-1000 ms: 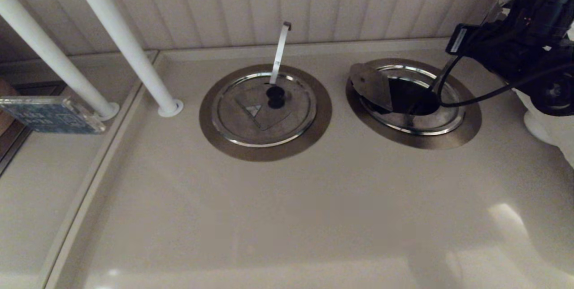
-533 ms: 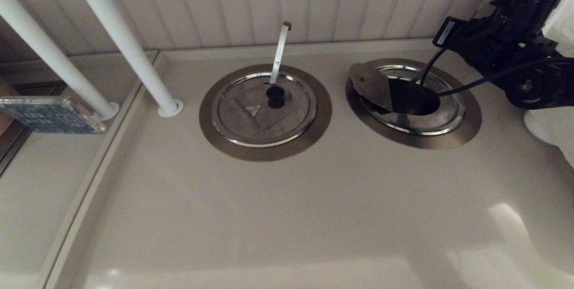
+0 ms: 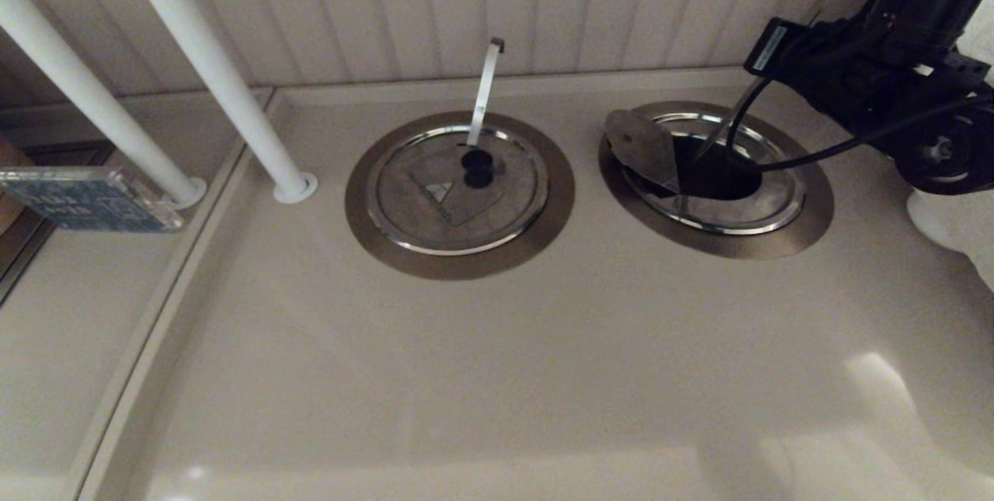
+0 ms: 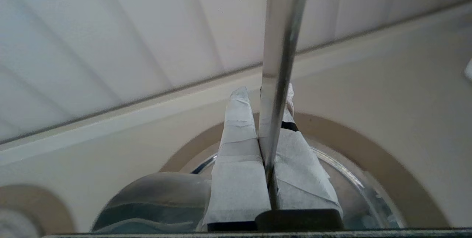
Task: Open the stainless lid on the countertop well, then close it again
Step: Stir with a spoon
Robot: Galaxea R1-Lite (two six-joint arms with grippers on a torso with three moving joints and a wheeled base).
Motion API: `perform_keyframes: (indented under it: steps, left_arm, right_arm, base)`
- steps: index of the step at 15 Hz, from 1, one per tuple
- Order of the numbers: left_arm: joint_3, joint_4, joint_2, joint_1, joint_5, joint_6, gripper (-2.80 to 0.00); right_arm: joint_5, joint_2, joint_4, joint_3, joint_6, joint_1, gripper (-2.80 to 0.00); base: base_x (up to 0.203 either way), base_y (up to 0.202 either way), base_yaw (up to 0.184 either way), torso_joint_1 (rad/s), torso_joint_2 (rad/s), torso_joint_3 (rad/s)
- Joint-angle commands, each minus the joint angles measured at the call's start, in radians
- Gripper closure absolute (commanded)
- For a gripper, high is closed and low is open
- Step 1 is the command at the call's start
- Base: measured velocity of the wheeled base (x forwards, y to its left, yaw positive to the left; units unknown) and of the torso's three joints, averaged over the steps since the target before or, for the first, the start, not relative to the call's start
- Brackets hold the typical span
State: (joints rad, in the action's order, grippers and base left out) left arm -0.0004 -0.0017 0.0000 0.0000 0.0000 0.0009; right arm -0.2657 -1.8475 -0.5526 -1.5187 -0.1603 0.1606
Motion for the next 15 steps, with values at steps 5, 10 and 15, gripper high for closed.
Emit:
perform_keyframes:
  steps: [5,10,15]
  left_arm:
    - [0.0,0.0,-0.002,0.0,0.0,0.001,0.0]
    - [0.0,0.0,-0.002,0.0,0.0,0.001,0.0]
    - [0.0,0.0,-0.002,0.0,0.0,0.001,0.0]
  right_arm:
    - [0.042,0.091,0.031,0.074,0.083,-0.03,0.0]
    - [0.047,0.029,0.032,0.057,0.149,-0.098,0.0]
    - [0.013,-0.032,0.02,-0.043,0.056,-0.086,0.0]
  base:
    - [0.0,0.0,0.0,0.0,0.0,0.0]
    - [0.0,0.0,0.0,0.0,0.0,0.0]
    - [0.0,0.0,0.0,0.0,0.0,0.0]
